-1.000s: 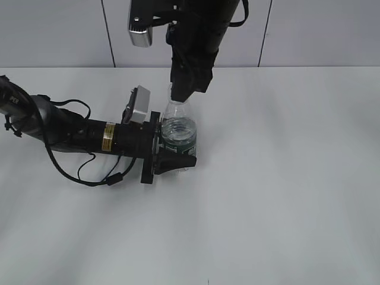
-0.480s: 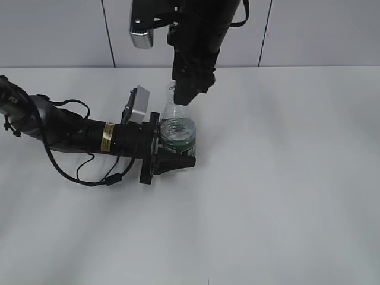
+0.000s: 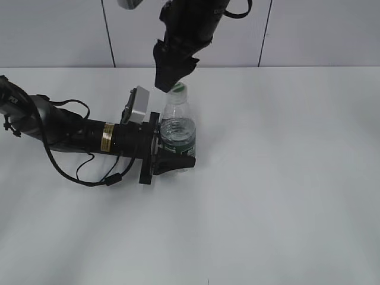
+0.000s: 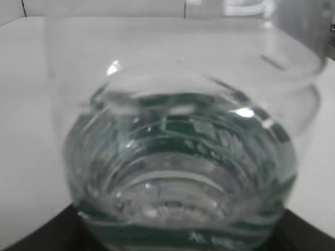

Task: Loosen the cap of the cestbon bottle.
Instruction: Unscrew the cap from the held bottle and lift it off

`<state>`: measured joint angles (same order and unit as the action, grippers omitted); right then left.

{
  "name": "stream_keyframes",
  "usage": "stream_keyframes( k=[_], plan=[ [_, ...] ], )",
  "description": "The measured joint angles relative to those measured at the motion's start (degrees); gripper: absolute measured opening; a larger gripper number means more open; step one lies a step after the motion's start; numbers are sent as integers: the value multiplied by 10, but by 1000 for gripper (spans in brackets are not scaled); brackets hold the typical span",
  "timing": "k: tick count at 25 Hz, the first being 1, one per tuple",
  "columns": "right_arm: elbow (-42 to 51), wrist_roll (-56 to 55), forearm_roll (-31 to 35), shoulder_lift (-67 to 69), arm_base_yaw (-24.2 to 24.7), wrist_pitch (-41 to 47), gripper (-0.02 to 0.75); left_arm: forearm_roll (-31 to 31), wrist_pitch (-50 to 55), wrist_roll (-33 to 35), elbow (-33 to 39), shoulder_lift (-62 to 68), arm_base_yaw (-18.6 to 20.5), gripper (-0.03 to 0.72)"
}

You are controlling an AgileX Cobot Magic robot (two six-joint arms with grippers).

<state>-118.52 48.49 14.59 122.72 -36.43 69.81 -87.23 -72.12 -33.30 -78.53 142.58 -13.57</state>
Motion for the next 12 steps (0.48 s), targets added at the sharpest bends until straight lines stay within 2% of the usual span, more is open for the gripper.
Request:
stream_keyframes(
  k=[6, 12],
  plan=[
    [-4, -162, -21, 0, 0, 0, 479, -1, -1, 0, 0, 0, 0, 412],
    [-4, -383, -22, 0, 0, 0, 479, -1, -1, 0, 0, 0, 0, 412]
  ],
)
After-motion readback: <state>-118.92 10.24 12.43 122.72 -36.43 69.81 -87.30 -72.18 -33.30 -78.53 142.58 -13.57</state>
